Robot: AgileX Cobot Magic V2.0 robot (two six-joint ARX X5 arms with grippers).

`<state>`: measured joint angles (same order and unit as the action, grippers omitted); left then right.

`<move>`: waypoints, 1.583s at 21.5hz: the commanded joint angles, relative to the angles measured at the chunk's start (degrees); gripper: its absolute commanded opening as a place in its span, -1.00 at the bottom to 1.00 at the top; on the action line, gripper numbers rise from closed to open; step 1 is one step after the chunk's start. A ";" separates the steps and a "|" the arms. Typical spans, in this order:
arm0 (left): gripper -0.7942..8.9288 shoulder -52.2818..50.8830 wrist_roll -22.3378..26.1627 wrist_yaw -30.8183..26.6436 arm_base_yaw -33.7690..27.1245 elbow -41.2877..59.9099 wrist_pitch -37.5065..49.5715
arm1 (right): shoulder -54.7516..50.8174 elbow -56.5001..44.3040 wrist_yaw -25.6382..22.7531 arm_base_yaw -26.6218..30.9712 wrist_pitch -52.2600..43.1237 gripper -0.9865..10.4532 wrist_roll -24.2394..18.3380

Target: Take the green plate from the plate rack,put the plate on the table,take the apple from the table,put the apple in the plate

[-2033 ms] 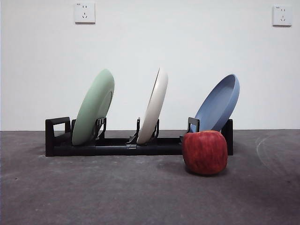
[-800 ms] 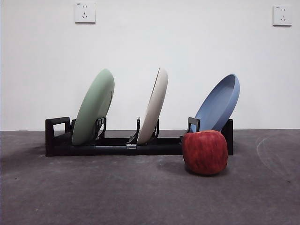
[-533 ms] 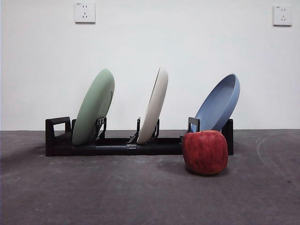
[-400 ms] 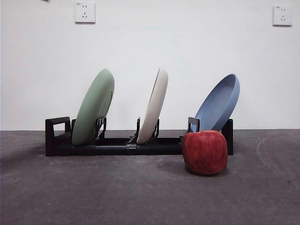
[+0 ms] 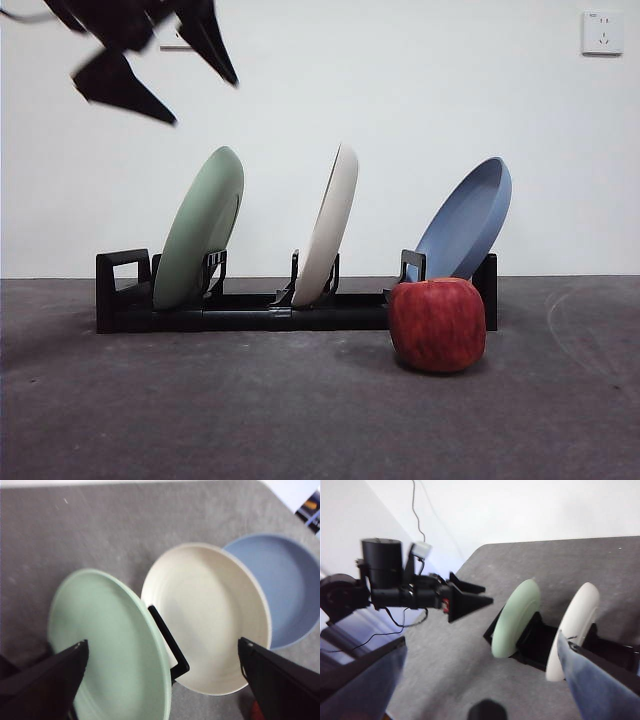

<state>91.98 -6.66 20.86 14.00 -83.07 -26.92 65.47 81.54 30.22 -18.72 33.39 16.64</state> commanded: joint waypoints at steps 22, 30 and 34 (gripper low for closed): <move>-0.85 6.49 4.39 -5.66 3.74 -0.04 1.09 | 0.31 0.31 -3.28 -0.07 -0.33 0.05 -0.85; -0.85 5.60 4.39 -5.46 3.76 -0.22 0.02 | 0.31 0.31 -3.28 -0.07 -0.28 0.05 -0.85; -0.85 4.24 5.09 -5.46 4.50 -6.38 -3.08 | 0.31 0.31 -3.26 -0.07 -0.28 0.05 -0.85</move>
<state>97.91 -3.16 16.60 18.57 -88.31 -31.24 65.56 81.54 27.00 -18.72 33.41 16.45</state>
